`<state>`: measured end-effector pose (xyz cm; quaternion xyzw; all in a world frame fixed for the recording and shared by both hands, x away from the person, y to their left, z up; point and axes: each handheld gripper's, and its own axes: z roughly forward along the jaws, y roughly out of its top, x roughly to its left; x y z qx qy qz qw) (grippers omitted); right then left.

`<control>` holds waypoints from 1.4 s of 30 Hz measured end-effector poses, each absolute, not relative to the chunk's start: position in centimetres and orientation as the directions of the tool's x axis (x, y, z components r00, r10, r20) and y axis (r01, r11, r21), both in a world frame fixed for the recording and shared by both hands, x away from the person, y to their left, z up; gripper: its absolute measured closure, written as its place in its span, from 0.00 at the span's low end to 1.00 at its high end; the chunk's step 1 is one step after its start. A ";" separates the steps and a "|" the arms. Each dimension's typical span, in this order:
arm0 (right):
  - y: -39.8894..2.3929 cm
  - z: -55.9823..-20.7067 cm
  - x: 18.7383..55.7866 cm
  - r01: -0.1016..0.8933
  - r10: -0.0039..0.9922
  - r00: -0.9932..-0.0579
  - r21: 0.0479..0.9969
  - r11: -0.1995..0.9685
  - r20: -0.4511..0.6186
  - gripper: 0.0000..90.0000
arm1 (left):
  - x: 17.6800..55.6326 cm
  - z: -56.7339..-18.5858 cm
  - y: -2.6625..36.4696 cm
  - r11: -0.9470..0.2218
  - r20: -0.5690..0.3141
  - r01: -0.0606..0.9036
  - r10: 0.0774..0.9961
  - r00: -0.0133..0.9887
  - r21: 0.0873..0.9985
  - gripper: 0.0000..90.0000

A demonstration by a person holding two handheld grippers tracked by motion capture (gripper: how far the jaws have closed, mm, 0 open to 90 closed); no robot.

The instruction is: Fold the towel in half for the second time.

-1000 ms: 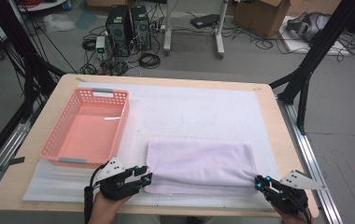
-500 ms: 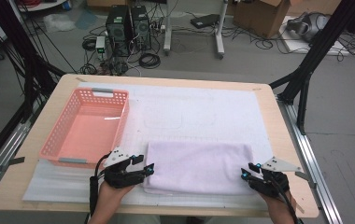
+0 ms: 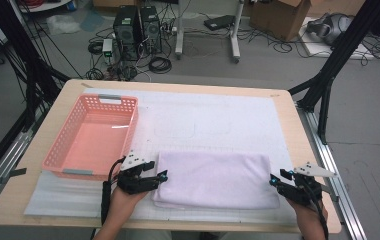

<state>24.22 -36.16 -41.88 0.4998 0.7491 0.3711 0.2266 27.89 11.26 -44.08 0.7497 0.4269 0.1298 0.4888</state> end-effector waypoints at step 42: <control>-34.0 -42.8 37.0 0.574 0.945 -0.322 0.807 0.139 0.067 0.85 | 38.2 -43.7 9.2 -0.080 -0.218 0.534 0.853 0.473 0.842 0.74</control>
